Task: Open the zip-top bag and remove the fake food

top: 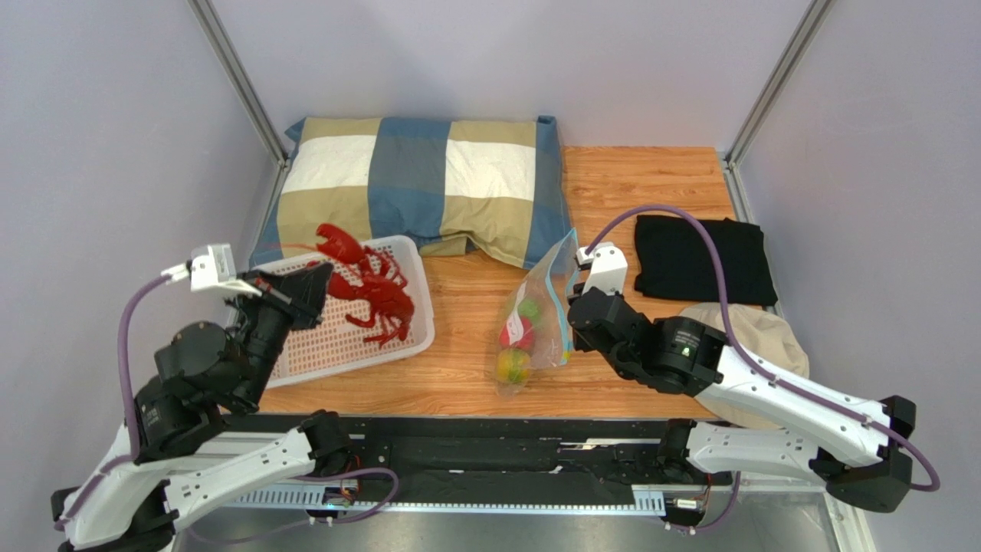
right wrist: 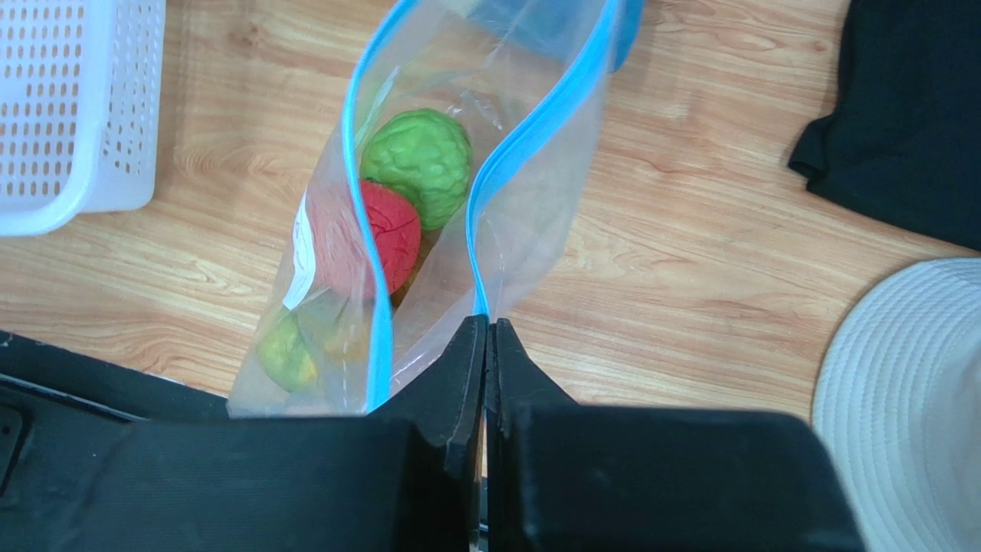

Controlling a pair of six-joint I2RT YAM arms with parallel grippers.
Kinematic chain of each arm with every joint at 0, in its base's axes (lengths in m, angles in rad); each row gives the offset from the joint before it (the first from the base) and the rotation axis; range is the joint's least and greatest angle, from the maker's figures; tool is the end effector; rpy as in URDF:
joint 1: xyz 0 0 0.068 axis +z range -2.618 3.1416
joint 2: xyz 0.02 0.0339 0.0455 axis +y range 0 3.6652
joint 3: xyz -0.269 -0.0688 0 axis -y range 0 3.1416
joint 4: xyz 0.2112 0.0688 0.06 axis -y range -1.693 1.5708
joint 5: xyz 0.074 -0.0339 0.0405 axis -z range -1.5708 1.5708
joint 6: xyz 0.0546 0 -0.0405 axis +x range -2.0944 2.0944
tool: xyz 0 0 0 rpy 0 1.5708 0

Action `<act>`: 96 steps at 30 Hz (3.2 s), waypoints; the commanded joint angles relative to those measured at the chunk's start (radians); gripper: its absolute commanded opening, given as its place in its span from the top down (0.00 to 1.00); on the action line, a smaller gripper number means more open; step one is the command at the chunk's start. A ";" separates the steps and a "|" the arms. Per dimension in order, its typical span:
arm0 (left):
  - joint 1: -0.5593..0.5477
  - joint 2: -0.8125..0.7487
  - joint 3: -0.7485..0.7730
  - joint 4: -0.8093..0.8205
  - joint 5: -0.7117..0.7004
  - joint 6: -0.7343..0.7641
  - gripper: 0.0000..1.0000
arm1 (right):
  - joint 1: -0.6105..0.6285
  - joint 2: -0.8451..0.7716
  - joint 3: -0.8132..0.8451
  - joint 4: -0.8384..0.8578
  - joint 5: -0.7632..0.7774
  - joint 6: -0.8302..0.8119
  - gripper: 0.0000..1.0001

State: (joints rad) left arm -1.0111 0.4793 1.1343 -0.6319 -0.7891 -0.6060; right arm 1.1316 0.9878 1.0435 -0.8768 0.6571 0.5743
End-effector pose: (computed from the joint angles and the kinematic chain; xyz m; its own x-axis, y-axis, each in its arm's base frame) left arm 0.0459 -0.0003 0.4164 -0.1154 -0.5716 -0.8124 0.1880 0.7905 -0.5829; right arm 0.0979 0.1300 0.3239 -0.5544 -0.1686 -0.8150 -0.2840 0.9588 -0.0052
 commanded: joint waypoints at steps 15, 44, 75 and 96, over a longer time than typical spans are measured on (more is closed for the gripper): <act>0.182 0.114 -0.254 -0.301 -0.330 -0.681 1.00 | -0.013 -0.061 -0.011 0.001 -0.001 -0.011 1.00; 0.290 0.008 -0.071 -0.061 0.486 -0.038 0.09 | -0.013 0.058 0.147 0.045 -0.057 -0.119 1.00; 0.230 0.685 -0.067 0.281 0.921 -0.218 0.85 | 0.031 0.176 0.237 0.179 -0.079 -0.045 1.00; 0.230 0.758 -0.335 0.385 1.055 -0.117 0.29 | 0.077 0.127 0.016 0.493 -0.143 -0.024 1.00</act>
State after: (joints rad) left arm -0.7792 1.2243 0.8551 -0.3828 0.2279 -0.7319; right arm 1.2068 1.1591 1.0817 -0.4393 0.5114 0.5079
